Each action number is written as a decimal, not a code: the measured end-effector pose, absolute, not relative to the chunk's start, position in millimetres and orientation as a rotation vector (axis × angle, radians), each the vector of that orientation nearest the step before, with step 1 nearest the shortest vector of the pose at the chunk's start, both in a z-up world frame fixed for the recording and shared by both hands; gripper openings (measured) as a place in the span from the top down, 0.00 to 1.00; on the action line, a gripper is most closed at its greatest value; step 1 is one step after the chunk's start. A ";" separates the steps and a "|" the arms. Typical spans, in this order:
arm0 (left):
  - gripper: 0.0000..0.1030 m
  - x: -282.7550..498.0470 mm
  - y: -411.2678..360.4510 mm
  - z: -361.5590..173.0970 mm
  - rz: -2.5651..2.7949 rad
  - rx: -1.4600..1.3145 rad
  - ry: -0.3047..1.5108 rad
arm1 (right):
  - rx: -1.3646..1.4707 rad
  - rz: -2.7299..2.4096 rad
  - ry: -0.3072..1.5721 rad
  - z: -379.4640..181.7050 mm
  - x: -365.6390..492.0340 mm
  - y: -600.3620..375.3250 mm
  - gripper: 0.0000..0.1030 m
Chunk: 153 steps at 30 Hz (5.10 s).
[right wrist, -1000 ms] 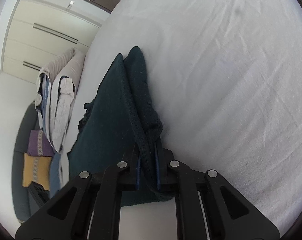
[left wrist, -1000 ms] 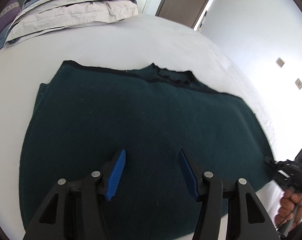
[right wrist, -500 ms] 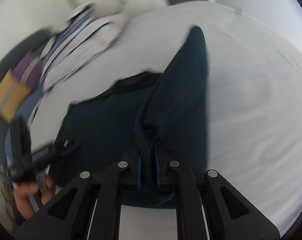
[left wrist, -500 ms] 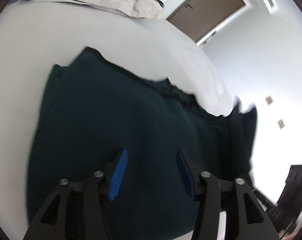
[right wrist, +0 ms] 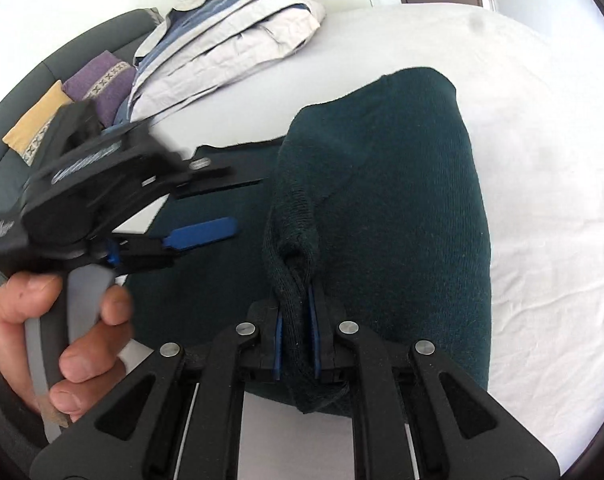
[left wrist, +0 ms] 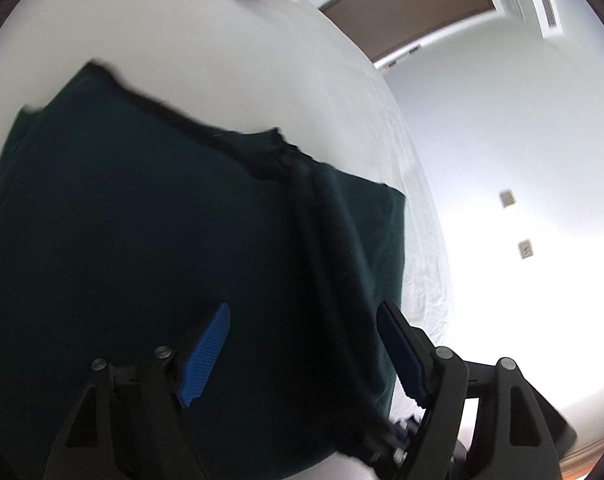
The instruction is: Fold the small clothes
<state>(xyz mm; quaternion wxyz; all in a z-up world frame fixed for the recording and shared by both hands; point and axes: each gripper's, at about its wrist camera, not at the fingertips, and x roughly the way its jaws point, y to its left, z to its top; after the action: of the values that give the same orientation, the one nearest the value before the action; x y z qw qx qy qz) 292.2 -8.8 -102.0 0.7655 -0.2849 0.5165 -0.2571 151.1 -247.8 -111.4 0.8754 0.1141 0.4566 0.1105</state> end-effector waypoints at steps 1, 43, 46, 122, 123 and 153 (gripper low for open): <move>0.25 294.5 -16.6 -97.8 -0.558 -0.583 1.122 | 0.229 0.236 0.947 -108.7 148.6 -245.2 0.91; 0.86 333.6 99.5 -109.1 -0.496 -0.509 1.235 | 0.049 0.259 1.013 -102.1 107.6 -241.9 0.46; 0.86 336.4 97.4 -123.3 -0.481 -0.523 1.256 | 0.019 0.249 1.036 -109.4 109.2 -232.8 0.46; 0.87 242.1 54.9 -112.7 -0.339 -0.093 1.002 | 0.802 0.455 0.982 -103.1 199.8 -360.0 0.66; 0.87 242.7 54.9 -112.8 -0.338 -0.095 1.003 | 0.792 0.461 0.950 -94.2 195.4 -360.7 0.64; 0.40 252.5 122.0 -117.4 -0.386 -0.442 1.082 | 0.828 0.378 1.099 -135.6 162.2 -404.8 0.28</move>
<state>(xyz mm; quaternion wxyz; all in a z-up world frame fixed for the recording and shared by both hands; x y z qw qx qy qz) 252.5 122.0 -117.4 0.8165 -0.2072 0.5076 -0.1811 162.2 -404.8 -135.6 0.7561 0.3796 0.5042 0.1732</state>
